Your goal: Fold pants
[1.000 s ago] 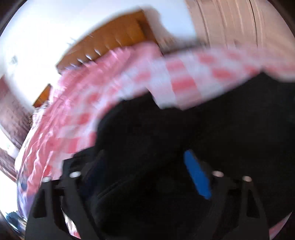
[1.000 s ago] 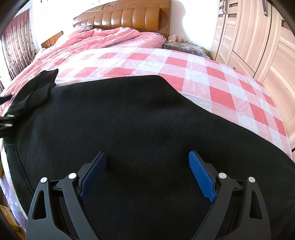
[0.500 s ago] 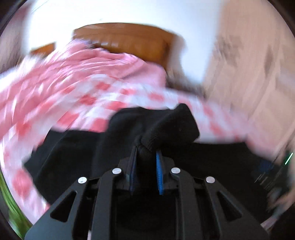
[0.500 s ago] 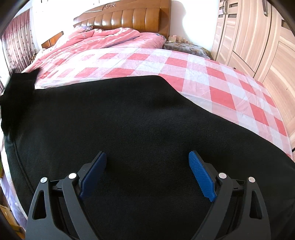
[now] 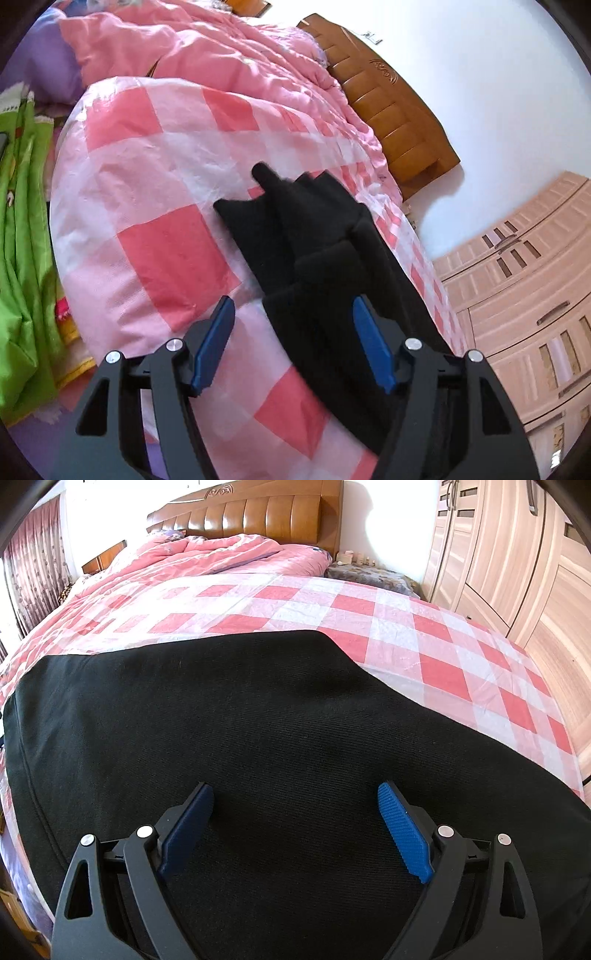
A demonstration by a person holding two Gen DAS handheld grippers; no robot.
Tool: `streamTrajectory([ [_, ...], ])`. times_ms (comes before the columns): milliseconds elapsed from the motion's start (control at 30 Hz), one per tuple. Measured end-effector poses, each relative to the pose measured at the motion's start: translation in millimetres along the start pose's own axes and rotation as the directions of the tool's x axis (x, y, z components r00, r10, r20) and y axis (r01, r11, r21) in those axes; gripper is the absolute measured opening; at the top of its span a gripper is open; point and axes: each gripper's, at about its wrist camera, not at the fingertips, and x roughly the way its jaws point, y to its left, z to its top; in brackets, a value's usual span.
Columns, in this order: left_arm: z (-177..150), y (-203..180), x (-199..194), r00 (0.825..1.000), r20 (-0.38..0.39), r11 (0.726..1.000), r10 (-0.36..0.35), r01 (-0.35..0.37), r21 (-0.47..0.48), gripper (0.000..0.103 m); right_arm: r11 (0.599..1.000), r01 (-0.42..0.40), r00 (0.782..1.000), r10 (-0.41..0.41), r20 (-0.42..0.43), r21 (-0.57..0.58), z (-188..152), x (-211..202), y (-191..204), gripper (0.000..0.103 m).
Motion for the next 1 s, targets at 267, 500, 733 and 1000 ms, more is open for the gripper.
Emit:
streamTrajectory([
  [267, -5, -29, -10, 0.997, 0.075, 1.0, -0.008, 0.007, 0.01, 0.065, 1.0, 0.0, 1.0, 0.0, 0.0, 0.0, 0, 0, 0, 0.087],
  [500, -6, -51, 19, 0.996, 0.008, 0.986, 0.086, -0.087, 0.143, 0.045, 1.0, 0.0, 1.0, 0.0, 0.001, 0.001, 0, 0, 0, 0.087],
  [733, -16, -55, 17, 0.992, 0.05, 0.974, 0.114, -0.122, 0.191, 0.021, 1.0, 0.002, 1.0, -0.002, 0.001, 0.004, 0, 0, 0, 0.087],
  [1000, -10, -51, 38, 0.997, -0.03, 0.985, 0.077, -0.071, 0.155, 0.051, 1.0, 0.003, 1.0, -0.003, 0.001, 0.003, 0, 0, 0, 0.087],
])
